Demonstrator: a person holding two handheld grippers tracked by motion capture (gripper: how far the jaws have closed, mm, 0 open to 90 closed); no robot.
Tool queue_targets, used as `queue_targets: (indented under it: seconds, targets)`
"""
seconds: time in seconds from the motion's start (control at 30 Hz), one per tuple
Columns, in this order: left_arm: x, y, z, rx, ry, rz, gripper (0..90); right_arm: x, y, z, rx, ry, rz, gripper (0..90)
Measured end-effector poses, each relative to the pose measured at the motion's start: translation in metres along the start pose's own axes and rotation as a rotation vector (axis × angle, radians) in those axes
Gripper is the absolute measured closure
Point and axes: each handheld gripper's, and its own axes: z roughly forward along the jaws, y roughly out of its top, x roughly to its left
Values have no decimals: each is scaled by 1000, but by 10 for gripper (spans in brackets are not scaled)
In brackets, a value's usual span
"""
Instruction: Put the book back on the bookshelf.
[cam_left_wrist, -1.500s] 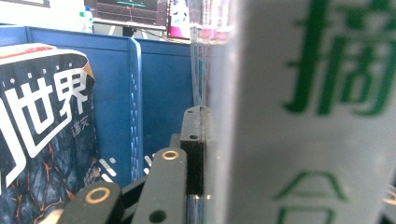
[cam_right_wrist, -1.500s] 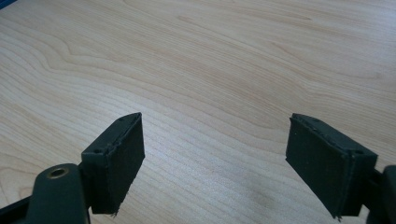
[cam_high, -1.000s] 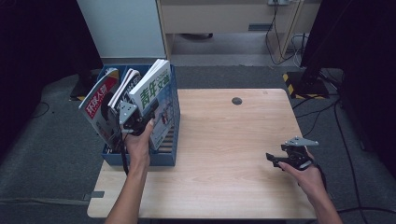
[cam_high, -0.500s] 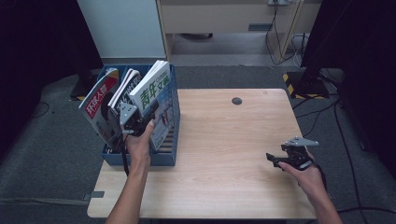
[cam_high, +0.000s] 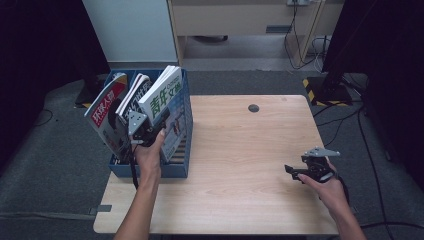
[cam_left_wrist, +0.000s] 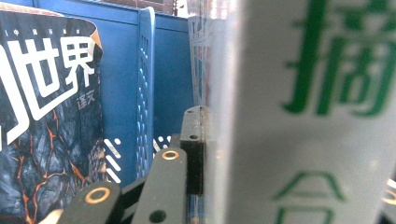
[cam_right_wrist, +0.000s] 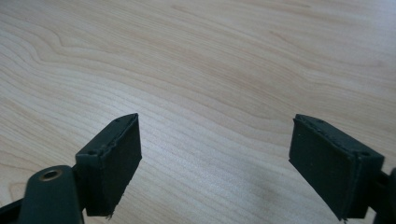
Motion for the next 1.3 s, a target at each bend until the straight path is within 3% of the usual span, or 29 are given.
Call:
queue_targets:
  seconds: [0.33, 0.63, 1.3]
  targets:
    - [1, -3, -1, 1, 5, -6, 736, -3, -5, 5, 43, -4, 15, 136]
    - [3, -9, -3, 3, 17, -17, 736, -2, -5, 5, 45, -5, 15, 138]
    - [-4, -16, 3, 17, 29, 15, 736, -4, -5, 4, 35, -9, 16, 144]
